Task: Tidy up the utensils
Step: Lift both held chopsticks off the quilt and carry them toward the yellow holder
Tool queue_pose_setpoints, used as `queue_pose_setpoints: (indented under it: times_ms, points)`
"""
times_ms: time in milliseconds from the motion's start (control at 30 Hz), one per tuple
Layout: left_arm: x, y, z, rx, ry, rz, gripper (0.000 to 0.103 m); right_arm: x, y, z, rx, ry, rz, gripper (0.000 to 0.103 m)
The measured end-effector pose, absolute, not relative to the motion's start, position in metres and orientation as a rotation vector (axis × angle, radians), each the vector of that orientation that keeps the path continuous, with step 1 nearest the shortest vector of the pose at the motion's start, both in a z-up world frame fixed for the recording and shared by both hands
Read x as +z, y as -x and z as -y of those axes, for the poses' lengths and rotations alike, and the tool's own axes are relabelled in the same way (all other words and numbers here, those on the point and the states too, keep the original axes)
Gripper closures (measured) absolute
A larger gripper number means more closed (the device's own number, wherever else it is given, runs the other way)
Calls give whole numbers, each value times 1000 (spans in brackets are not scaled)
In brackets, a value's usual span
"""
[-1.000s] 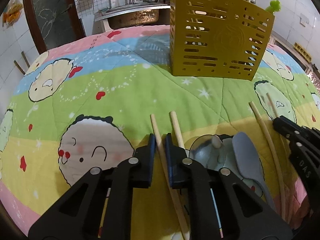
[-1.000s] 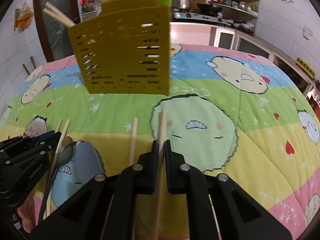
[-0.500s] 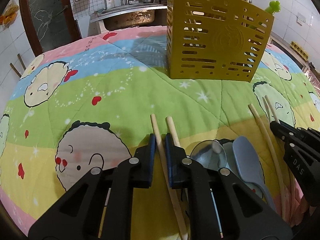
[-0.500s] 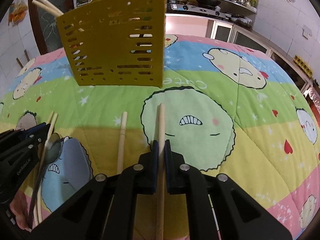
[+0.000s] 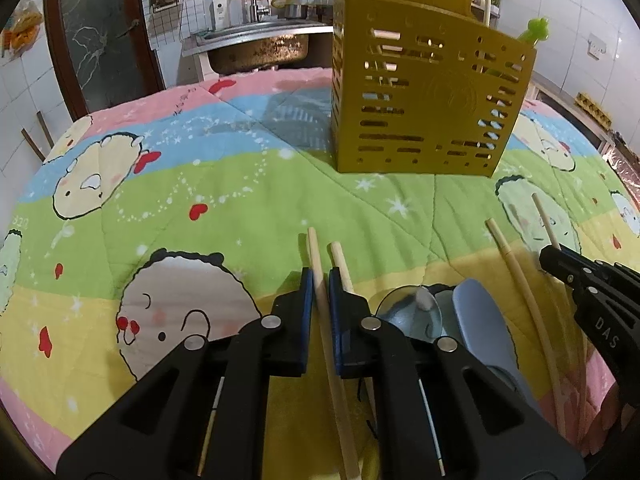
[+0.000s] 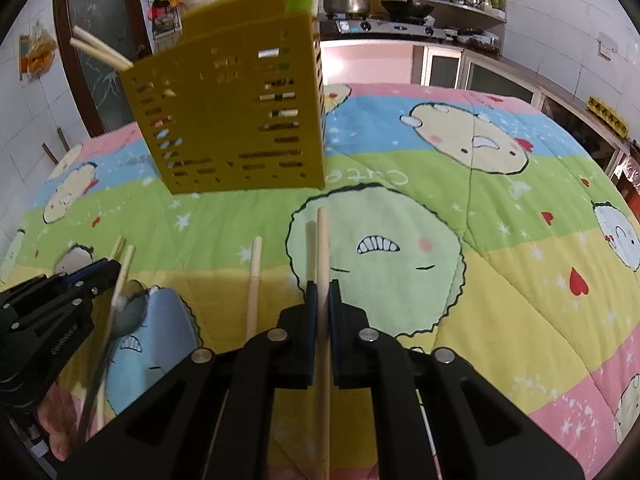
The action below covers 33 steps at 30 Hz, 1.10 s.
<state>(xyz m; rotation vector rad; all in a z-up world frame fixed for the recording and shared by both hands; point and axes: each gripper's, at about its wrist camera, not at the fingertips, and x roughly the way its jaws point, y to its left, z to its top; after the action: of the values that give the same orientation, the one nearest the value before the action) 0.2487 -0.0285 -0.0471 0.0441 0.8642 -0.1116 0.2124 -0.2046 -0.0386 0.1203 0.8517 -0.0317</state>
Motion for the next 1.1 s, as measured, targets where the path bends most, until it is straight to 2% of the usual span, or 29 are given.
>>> queue_pose_setpoints:
  times_ms: [767, 1100]
  points:
    - [15, -204, 13, -91, -17, -566, 98, 11, -173, 225, 24, -251, -572, 97]
    - [26, -193, 7, -99, -7, -496, 98, 22, -158, 236, 55, -291, -463, 97]
